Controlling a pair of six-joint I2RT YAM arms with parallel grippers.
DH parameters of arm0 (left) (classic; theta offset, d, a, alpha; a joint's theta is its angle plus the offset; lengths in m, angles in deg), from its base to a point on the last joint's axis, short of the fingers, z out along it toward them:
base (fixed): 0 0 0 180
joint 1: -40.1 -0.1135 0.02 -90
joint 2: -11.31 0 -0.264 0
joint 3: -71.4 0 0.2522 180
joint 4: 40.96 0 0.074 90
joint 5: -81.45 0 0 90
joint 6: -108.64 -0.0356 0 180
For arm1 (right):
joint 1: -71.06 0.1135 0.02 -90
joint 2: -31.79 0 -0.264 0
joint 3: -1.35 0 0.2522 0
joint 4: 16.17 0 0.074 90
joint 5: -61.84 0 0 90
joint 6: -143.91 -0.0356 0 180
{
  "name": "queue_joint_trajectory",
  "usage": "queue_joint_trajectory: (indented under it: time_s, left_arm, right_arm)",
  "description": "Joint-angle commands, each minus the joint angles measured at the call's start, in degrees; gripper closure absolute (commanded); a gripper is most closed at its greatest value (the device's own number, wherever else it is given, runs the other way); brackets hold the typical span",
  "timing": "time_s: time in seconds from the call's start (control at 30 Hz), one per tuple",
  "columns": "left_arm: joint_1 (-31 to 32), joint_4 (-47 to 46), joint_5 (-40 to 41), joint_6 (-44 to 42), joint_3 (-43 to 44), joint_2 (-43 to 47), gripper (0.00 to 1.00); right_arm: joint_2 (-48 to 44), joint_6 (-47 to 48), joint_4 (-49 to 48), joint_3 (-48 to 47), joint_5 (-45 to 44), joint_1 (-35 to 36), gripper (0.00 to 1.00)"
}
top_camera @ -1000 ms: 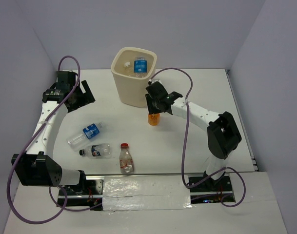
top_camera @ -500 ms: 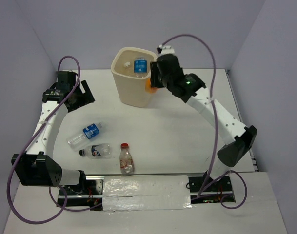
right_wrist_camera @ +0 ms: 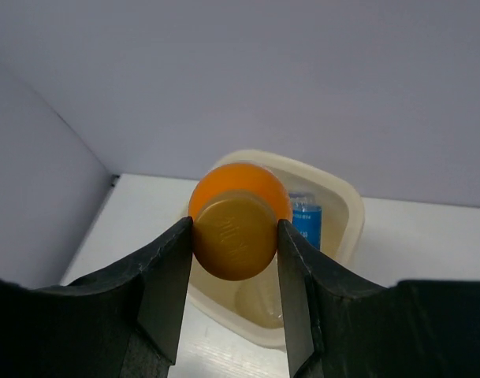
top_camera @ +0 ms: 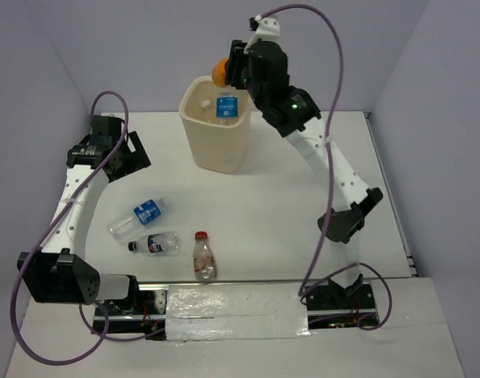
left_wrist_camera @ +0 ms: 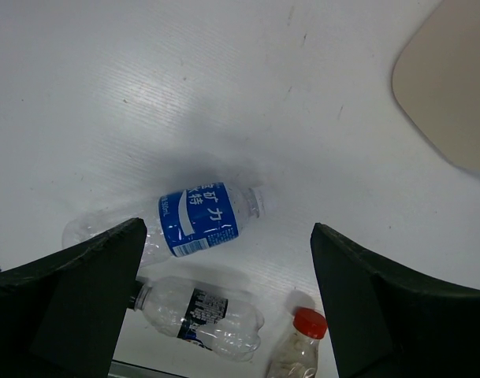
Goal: Put the plastic bottles in the bin
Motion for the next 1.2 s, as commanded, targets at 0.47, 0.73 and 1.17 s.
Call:
queue_joint_trajectory:
  time_s: [0.47, 0.73, 1.17]
  left_arm:
    - [-0.2, 0.0, 2.0, 0.2, 0.5, 2.6, 0.01]
    - [-0.1, 0.0, 2.2, 1.4, 0.6, 3.4, 0.01]
    - [-0.2, -1.2, 1.8, 1.8, -4.0, 7.6, 0.01]
  right_arm:
    - [-5.3, -1.9, 2.9, 8.8, 8.5, 0.2, 0.05]
    - [-24.5, -11.6, 6.7, 45.4, 11.8, 7.5, 0.04]
    - [-23.7, -29.4, -3.7, 70.6, 21.2, 23.9, 0.03]
